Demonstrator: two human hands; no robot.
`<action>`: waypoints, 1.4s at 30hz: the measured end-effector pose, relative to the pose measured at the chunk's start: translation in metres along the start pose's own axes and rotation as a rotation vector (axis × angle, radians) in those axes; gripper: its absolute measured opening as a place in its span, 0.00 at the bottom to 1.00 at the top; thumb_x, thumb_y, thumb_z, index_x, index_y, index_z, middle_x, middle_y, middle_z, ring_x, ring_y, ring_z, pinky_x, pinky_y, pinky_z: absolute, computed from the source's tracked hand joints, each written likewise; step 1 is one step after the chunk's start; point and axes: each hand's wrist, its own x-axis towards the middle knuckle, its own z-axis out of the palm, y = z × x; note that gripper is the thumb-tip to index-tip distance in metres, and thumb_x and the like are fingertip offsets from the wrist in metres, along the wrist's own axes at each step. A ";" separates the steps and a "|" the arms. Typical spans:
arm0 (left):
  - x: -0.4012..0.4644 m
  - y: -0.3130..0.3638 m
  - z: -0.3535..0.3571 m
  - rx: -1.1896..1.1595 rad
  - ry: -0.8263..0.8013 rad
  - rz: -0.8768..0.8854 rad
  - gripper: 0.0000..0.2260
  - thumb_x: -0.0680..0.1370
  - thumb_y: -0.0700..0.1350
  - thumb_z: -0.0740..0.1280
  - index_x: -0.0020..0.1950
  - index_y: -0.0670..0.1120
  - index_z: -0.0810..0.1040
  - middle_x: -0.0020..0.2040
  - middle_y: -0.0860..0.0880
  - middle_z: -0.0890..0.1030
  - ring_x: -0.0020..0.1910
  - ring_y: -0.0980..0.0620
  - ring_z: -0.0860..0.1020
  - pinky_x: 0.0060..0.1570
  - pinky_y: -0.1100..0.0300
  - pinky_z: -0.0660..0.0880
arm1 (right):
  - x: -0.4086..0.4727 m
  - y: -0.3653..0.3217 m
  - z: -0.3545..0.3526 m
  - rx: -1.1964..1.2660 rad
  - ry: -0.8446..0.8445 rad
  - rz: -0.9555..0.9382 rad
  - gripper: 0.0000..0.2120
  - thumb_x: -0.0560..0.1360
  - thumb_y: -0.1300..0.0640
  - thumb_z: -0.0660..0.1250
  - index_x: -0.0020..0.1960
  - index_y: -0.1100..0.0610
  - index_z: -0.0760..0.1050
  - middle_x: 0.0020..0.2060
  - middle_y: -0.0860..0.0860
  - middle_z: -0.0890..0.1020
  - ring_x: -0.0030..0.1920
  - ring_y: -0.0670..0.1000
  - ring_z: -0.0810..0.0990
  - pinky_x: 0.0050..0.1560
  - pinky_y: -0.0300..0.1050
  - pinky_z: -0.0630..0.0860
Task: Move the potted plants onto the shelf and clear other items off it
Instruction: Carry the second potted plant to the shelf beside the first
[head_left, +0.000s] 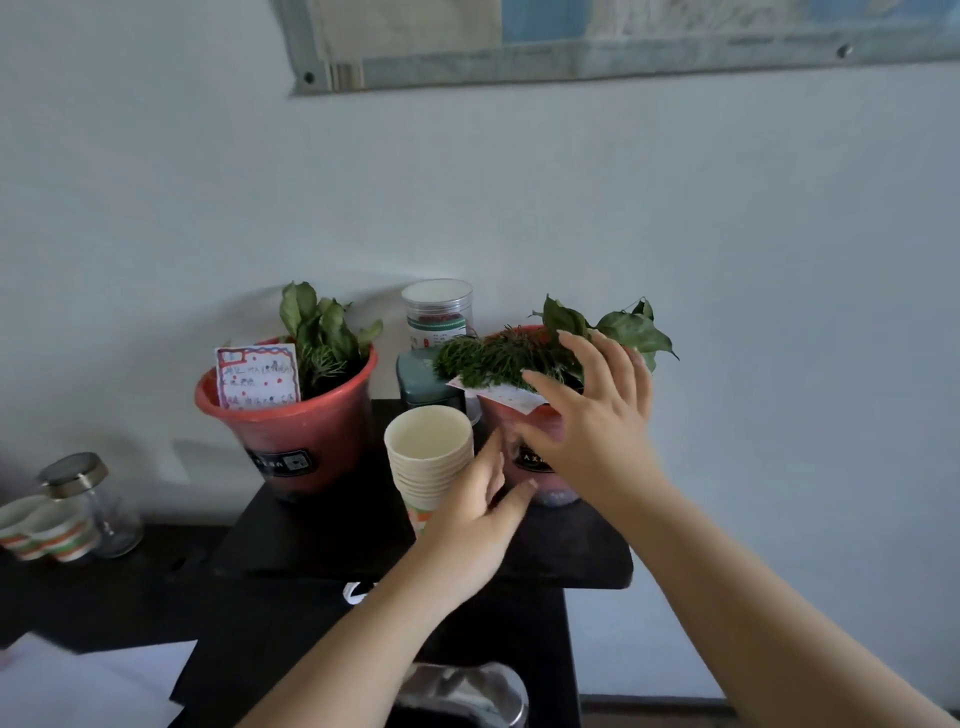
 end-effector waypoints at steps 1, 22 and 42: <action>-0.004 0.004 -0.006 0.013 0.004 -0.016 0.20 0.79 0.39 0.59 0.69 0.53 0.63 0.67 0.57 0.69 0.66 0.62 0.68 0.66 0.67 0.66 | 0.002 0.001 -0.001 -0.017 -0.026 -0.006 0.15 0.62 0.43 0.69 0.43 0.51 0.84 0.57 0.59 0.80 0.63 0.58 0.63 0.67 0.59 0.57; 0.053 0.075 -0.041 0.308 0.244 0.143 0.12 0.73 0.43 0.70 0.55 0.45 0.77 0.47 0.54 0.79 0.47 0.59 0.76 0.45 0.76 0.69 | 0.066 0.037 -0.056 0.436 -0.298 0.282 0.12 0.72 0.50 0.69 0.51 0.55 0.83 0.65 0.49 0.74 0.70 0.53 0.62 0.70 0.51 0.60; 0.091 0.048 -0.031 0.589 0.170 -0.026 0.27 0.68 0.52 0.73 0.64 0.54 0.69 0.35 0.62 0.81 0.54 0.55 0.78 0.66 0.46 0.64 | 0.075 0.075 -0.027 0.460 -0.505 0.322 0.07 0.69 0.44 0.70 0.42 0.46 0.83 0.68 0.46 0.69 0.72 0.52 0.56 0.72 0.55 0.57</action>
